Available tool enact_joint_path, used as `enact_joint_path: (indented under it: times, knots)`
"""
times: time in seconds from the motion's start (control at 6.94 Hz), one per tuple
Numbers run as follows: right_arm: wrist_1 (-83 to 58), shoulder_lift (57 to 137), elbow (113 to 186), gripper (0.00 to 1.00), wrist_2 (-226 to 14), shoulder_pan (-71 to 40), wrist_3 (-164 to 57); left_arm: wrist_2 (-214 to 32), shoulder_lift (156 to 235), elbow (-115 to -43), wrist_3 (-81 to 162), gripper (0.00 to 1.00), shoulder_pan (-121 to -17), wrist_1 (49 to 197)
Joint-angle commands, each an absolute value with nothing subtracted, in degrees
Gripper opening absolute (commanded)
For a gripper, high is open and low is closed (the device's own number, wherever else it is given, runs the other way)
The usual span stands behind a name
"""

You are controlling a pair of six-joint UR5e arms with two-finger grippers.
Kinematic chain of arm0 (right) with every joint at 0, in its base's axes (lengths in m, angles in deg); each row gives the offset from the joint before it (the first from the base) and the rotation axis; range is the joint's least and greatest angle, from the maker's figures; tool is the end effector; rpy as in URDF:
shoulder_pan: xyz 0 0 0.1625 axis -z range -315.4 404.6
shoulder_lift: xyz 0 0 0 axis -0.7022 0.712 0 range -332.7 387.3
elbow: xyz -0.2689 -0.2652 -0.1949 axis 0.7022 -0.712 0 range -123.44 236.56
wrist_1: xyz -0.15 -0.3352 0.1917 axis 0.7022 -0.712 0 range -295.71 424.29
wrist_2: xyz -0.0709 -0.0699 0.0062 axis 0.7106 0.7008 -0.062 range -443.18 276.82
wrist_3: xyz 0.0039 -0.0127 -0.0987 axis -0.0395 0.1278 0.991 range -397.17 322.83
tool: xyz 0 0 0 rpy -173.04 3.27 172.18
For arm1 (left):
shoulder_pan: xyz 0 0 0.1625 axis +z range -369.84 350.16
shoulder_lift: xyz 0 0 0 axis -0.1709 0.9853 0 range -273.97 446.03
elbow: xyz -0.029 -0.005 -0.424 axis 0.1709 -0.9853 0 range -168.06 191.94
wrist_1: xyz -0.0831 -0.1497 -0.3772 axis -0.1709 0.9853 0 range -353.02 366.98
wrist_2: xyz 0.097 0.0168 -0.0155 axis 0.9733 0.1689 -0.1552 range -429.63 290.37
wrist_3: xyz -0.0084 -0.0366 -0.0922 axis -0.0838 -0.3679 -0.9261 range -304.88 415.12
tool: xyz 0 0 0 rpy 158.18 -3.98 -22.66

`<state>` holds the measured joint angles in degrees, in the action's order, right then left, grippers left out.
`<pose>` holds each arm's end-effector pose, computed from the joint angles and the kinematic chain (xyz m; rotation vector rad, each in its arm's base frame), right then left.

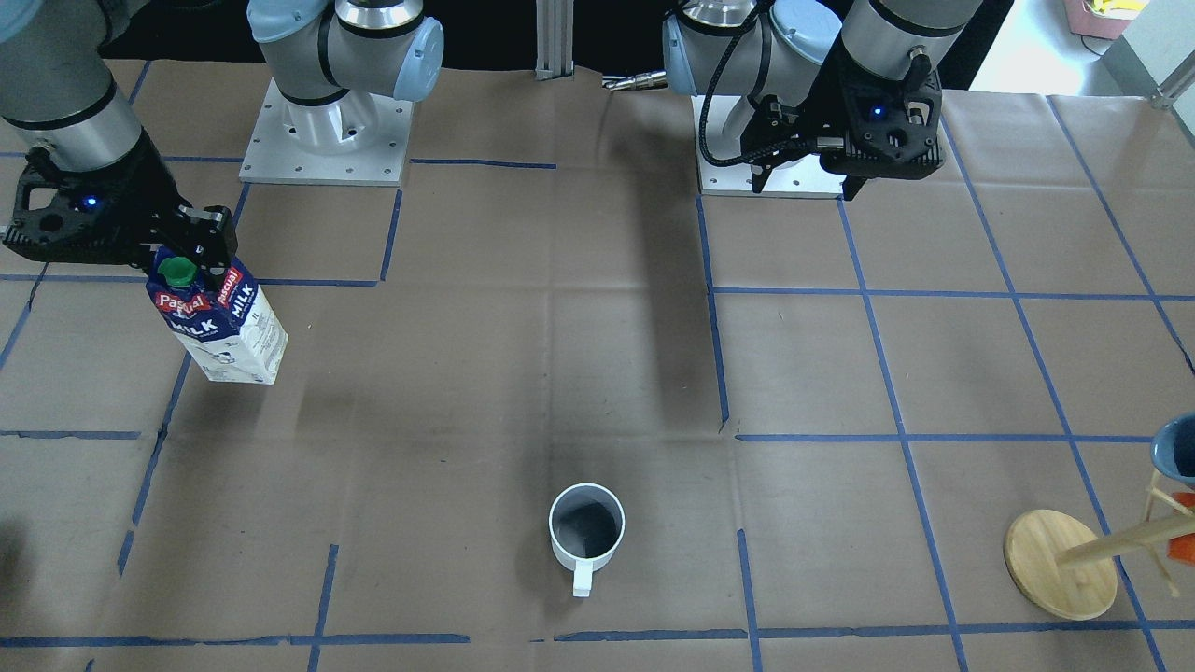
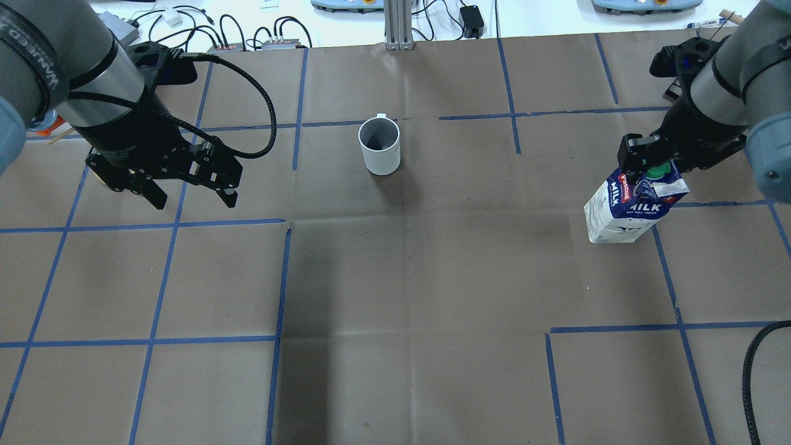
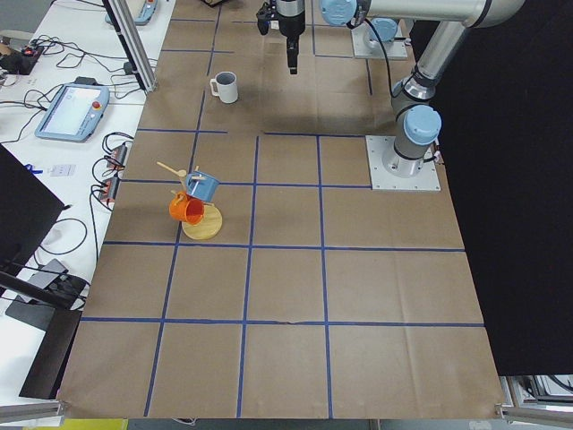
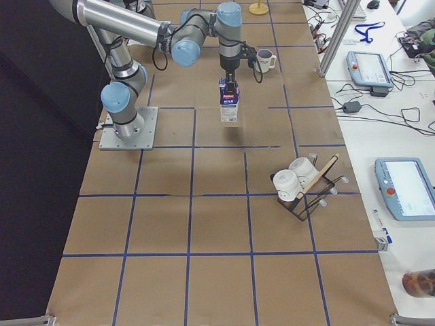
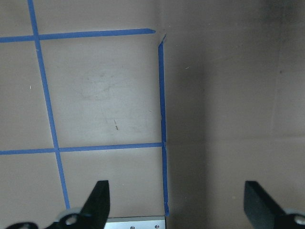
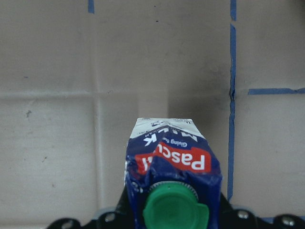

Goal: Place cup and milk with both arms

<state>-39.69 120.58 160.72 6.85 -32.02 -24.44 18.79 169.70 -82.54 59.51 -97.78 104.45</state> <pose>0.0218 -0.4840 0.4187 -0.0178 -3.1278 0.0824 -0.1203 -0.4391 0.4888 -0.0609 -3.1043 -0.1495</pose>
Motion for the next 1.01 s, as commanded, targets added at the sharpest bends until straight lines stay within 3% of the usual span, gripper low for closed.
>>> enact_joint_path:
  times: [0.0, 0.43, 0.86]
  knots:
    - [-36.96, 111.99, 149.52, 0.56, 6.38, -35.96, -25.21, 18.79, 169.7, -82.54, 59.51, 1.0, -97.65, 104.45]
    - [-28.96, 97.13, 130.97, 0.56, 6.55, -49.48, -36.5, 18.79, 169.7, -82.54, 59.51, 1.0, -97.65, 104.45]
    - [-29.13, 90.14, 124.32, 0.56, 6.2, -56.47, -46.31, 18.79, 169.7, -82.54, 59.51, 1.0, -97.65, 104.45]
